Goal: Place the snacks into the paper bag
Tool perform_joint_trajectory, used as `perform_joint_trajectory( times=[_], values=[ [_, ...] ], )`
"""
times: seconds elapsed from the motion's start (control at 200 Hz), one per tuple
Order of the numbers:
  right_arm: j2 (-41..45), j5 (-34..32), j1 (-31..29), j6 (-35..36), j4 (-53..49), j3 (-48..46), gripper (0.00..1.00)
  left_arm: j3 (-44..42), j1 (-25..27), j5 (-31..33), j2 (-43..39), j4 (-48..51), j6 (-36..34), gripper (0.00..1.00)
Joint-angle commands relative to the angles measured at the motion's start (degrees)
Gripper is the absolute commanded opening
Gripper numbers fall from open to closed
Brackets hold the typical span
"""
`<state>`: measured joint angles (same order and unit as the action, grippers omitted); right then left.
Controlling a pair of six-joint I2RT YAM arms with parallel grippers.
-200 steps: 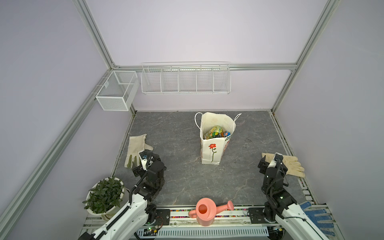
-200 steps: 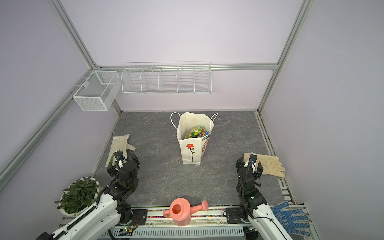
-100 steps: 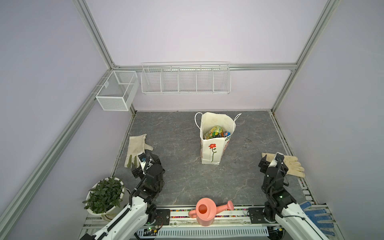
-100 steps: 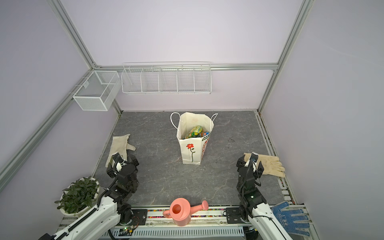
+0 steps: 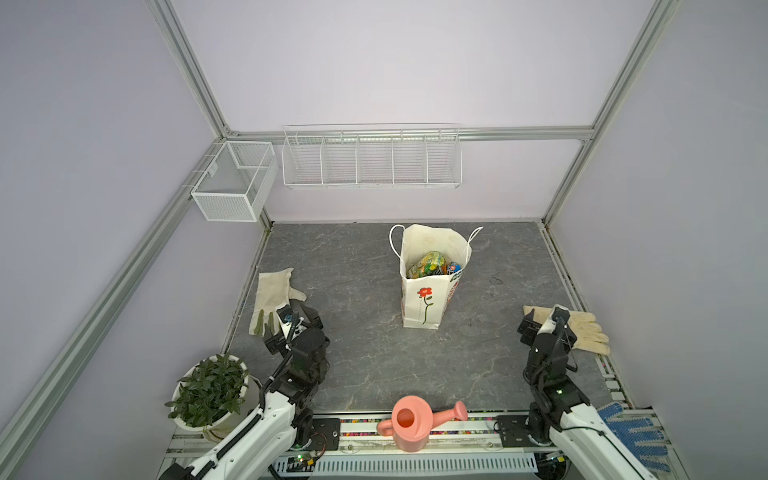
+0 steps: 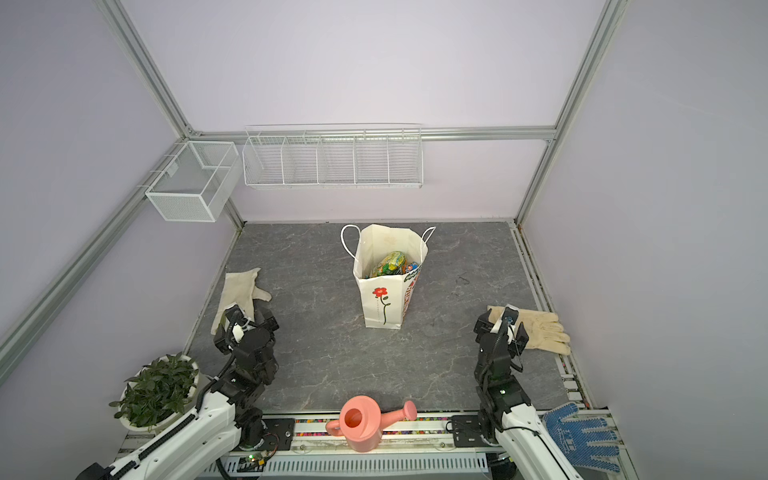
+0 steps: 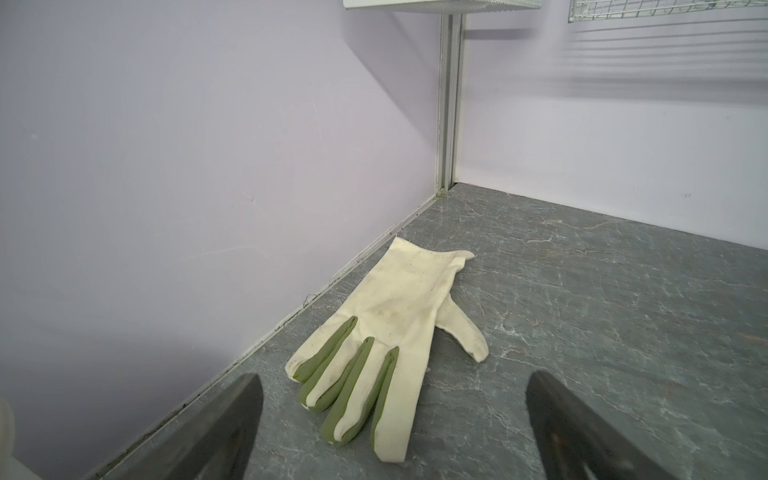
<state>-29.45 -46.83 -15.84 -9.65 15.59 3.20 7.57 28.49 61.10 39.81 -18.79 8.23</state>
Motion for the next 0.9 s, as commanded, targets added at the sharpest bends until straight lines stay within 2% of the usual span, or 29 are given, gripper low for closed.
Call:
perform_joint_trajectory(
  times=[0.0,0.285,0.67,0.895],
  values=[
    [-5.3,1.9,0.7,0.1,7.3,0.1,0.89,-0.5,-0.4,-0.8,1.0,-2.4,-0.6,0.99],
    [-20.9,3.1,1.4,3.2,20.7,2.6,0.89,0.2,-1.2,-0.8,6.0,-6.2,-0.4,0.99],
    [-30.2,6.1,2.5,5.5,31.6,3.3,0.89,1.8,-7.3,-5.3,11.0,-8.4,1.9,0.99],
    [-35.4,6.7,3.0,6.5,37.0,4.1,0.89,3.3,-8.2,-5.1,15.1,-9.9,1.9,0.99]
  ],
)
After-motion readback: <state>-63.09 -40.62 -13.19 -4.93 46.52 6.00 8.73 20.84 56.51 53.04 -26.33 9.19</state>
